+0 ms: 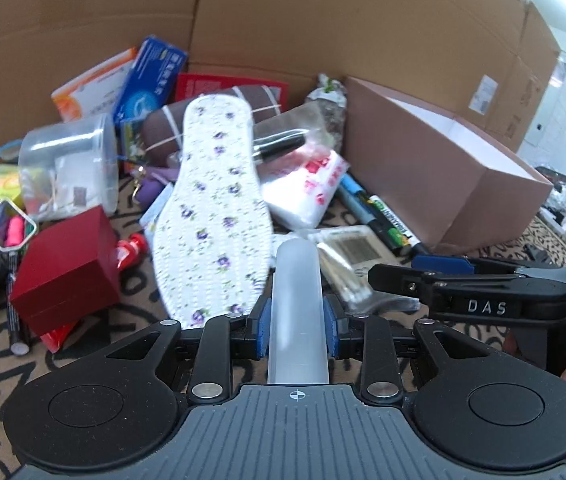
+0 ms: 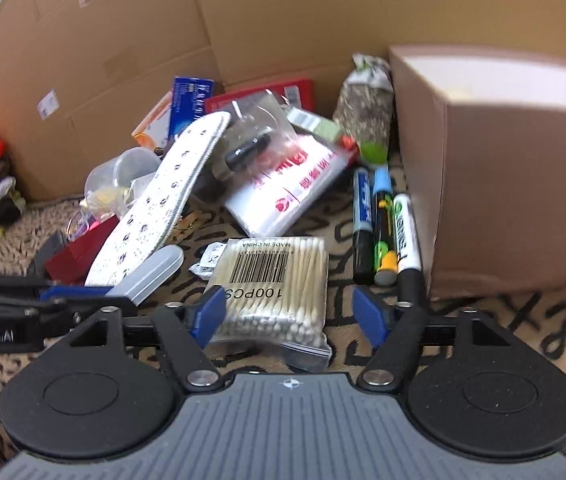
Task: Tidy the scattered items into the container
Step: 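Grasp the cotton swab bag with the right gripper while the left holds the tube, then carry the tube and cotton swab bag over the open box with both grippers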
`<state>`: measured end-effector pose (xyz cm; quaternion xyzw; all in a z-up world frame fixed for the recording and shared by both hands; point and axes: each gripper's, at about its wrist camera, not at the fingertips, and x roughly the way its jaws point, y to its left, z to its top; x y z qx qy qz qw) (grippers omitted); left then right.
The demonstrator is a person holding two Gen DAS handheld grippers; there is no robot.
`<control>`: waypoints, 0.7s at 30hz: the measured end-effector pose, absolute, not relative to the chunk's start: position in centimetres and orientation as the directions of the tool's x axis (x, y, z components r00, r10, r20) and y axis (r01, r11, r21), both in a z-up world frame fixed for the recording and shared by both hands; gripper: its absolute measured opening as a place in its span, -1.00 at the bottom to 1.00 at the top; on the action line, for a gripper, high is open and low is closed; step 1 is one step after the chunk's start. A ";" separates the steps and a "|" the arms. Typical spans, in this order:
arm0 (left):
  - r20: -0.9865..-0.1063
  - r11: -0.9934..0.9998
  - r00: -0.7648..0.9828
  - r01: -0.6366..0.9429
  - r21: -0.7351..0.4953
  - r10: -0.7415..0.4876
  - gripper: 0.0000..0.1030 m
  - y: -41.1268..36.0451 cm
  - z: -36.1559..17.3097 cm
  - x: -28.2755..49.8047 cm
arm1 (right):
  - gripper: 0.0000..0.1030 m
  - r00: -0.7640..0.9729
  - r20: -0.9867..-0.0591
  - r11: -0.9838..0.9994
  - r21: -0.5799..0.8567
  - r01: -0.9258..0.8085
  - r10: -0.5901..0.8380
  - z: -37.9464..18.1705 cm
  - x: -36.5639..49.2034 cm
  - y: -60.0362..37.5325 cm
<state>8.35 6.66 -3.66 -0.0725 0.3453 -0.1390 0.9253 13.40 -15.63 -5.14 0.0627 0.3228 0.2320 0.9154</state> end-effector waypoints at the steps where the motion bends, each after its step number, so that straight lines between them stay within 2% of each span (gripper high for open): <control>1: -0.624 0.951 0.719 0.200 -0.236 -0.306 -0.49 6.8 -3.9 8.5 | 0.48 0.679 -0.566 0.884 0.278 -0.377 0.468 -5.3 13.7 -15.5; 5: -0.640 0.953 0.708 0.191 -0.235 -0.300 -0.49 6.7 -4.5 9.0 | 0.50 0.673 -0.570 0.881 0.284 -0.377 0.472 -5.9 14.5 -14.3; 8: -0.651 0.952 0.696 0.185 -0.244 -0.302 -0.49 6.7 -5.1 9.4 | 0.51 0.697 -0.569 0.895 0.196 -0.400 0.437 -6.3 14.4 -12.8; 10: -0.659 0.953 0.690 0.179 -0.246 -0.299 -0.49 6.7 -5.5 9.6 | 0.25 0.705 -0.569 0.896 0.143 -0.421 0.423 -6.2 14.0 -12.2; 11: -0.656 0.953 0.693 0.180 -0.243 -0.298 -0.49 6.6 -5.5 9.6 | 0.18 0.707 -0.568 0.894 0.126 -0.431 0.421 -6.1 13.8 -12.0; 20: -0.616 0.945 0.717 0.214 -0.249 -0.325 -0.49 5.8 -3.6 8.8 | -0.10 0.730 -0.524 0.889 0.132 -0.439 0.438 -3.9 12.0 -13.5; 21: -0.607 0.943 0.723 0.222 -0.247 -0.329 -0.49 5.5 -3.2 8.7 | -0.22 0.735 -0.515 0.887 0.130 -0.442 0.442 -3.6 11.8 -13.7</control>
